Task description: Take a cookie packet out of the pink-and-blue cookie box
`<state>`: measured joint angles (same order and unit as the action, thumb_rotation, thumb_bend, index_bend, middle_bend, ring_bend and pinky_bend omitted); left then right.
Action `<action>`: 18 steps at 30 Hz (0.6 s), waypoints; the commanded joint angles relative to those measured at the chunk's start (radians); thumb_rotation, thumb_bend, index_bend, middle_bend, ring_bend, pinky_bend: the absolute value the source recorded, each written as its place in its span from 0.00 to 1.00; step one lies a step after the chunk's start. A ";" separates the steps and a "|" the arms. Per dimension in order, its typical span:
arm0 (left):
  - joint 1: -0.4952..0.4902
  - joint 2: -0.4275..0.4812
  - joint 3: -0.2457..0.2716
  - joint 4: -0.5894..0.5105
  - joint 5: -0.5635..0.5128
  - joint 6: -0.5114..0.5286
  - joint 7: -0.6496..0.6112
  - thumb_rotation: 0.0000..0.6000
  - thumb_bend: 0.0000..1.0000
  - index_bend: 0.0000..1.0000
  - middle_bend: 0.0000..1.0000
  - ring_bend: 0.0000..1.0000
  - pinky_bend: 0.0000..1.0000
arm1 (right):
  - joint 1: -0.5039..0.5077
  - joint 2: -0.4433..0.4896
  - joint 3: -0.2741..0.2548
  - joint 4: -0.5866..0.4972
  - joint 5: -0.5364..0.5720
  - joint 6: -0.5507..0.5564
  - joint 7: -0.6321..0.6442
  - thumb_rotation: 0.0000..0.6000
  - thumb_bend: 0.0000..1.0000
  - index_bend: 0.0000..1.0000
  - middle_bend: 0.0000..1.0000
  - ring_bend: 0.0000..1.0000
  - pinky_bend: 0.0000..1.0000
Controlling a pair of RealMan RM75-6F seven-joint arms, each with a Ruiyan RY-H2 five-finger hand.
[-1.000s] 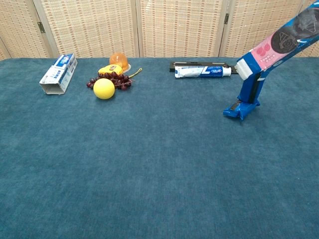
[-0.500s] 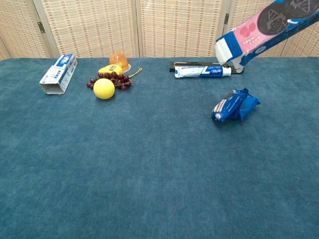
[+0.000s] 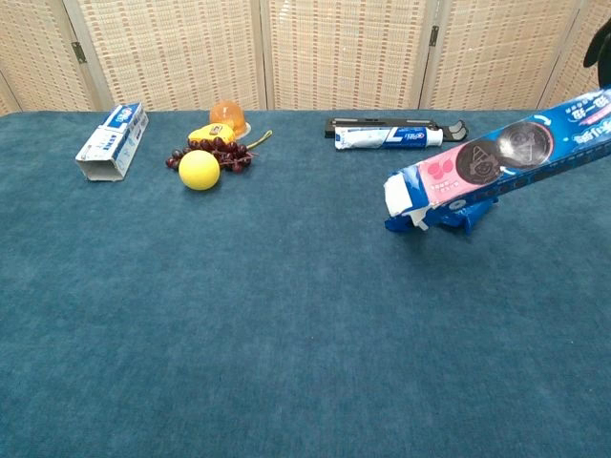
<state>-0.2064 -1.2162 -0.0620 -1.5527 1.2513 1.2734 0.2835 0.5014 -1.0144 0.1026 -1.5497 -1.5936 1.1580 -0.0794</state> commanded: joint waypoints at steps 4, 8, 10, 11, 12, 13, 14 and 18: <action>-0.002 0.000 0.004 0.001 0.004 -0.002 0.004 1.00 0.36 0.00 0.00 0.00 0.00 | -0.011 -0.118 -0.063 0.164 -0.034 -0.006 0.123 1.00 0.22 0.52 0.24 0.19 0.00; -0.002 -0.001 0.002 0.002 0.001 -0.001 0.006 1.00 0.36 0.00 0.00 0.00 0.00 | -0.011 -0.106 -0.108 0.185 -0.010 -0.097 0.116 1.00 0.22 0.23 0.05 0.06 0.00; -0.003 -0.002 0.004 0.002 0.000 -0.002 0.011 1.00 0.36 0.00 0.00 0.00 0.00 | -0.010 -0.091 -0.109 0.179 0.019 -0.129 0.071 1.00 0.22 0.03 0.00 0.00 0.00; -0.003 -0.003 0.005 0.001 0.001 -0.002 0.014 1.00 0.36 0.00 0.00 0.00 0.00 | -0.011 -0.081 -0.106 0.169 0.042 -0.144 0.043 1.00 0.22 0.00 0.00 0.00 0.00; -0.003 -0.003 0.005 0.001 0.001 -0.002 0.015 1.00 0.36 0.00 0.00 0.00 0.00 | -0.012 -0.071 -0.103 0.156 0.060 -0.156 0.028 1.00 0.22 0.00 0.00 0.00 0.00; -0.003 -0.003 0.005 0.000 0.001 -0.001 0.016 1.00 0.36 0.00 0.00 0.00 0.00 | -0.013 -0.059 -0.100 0.141 0.080 -0.167 0.015 1.00 0.22 0.00 0.00 0.00 0.00; -0.003 -0.003 0.005 0.000 0.001 0.000 0.018 1.00 0.36 0.00 0.00 0.00 0.00 | -0.015 -0.044 -0.097 0.121 0.102 -0.179 0.001 1.00 0.22 0.00 0.00 0.00 0.00; -0.003 -0.001 0.006 -0.002 0.003 -0.001 0.010 1.00 0.36 0.00 0.00 0.00 0.00 | -0.019 0.017 -0.102 0.047 0.122 -0.206 0.068 1.00 0.22 0.00 0.00 0.00 0.00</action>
<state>-0.2097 -1.2181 -0.0564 -1.5543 1.2536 1.2724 0.2954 0.4874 -1.0387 0.0041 -1.4598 -1.4810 0.9693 -0.0579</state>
